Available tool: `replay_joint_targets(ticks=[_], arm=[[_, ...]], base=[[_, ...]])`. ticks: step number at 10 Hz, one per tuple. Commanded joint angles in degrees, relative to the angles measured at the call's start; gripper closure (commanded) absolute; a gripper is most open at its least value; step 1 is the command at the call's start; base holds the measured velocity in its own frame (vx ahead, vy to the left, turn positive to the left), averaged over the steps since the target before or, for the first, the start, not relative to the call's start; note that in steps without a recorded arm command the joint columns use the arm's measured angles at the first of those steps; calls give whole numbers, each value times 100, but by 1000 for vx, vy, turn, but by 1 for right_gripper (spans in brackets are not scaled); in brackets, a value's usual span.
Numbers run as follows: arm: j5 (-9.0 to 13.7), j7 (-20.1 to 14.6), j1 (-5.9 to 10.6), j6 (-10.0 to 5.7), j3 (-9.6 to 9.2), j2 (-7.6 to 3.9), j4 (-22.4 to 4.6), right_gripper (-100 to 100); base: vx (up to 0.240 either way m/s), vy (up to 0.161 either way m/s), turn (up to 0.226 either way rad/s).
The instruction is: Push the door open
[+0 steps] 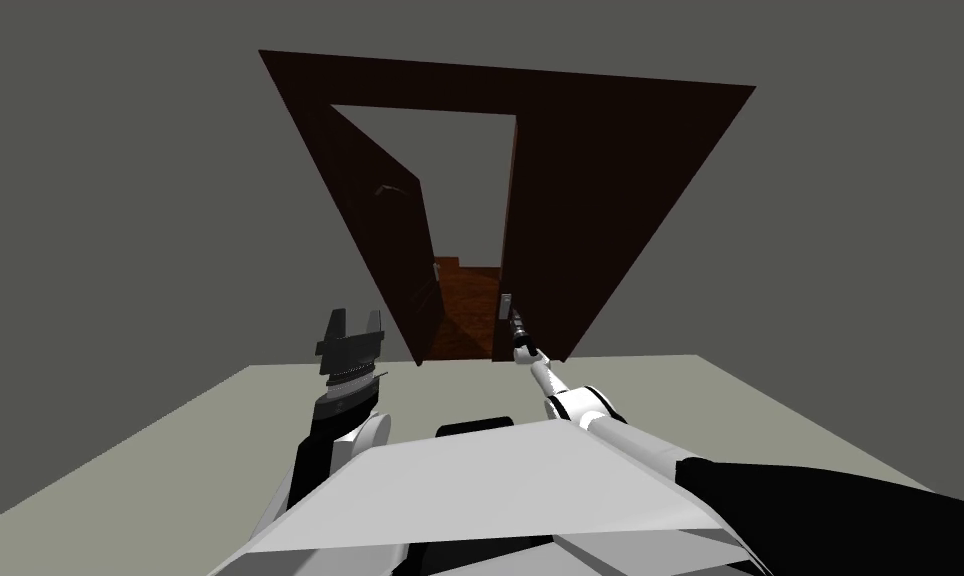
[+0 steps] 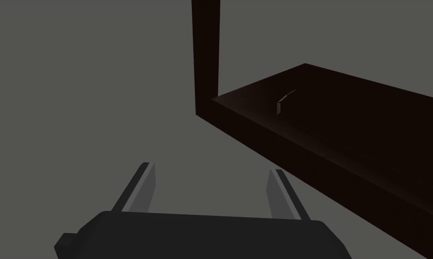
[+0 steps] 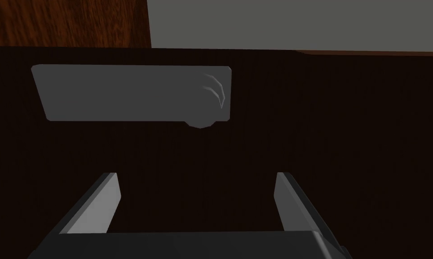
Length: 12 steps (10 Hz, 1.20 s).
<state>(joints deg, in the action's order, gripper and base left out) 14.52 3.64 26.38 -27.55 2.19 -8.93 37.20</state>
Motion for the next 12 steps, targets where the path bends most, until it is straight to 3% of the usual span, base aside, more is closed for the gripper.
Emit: replay_joint_targets(ticks=[1, 10, 11, 12], arm=[[6, 3, 2, -2, 14, -8, -11, -100], [35, 24, -2, 5, 86, -44, -36, -100], [35, 24, -2, 5, 86, -44, -36, 100], [35, 24, -2, 5, 86, -44, -36, 100]], base=[[114, 16, 28], [179, -20, 21], [-10, 0, -4], [-22, -1, 8]])
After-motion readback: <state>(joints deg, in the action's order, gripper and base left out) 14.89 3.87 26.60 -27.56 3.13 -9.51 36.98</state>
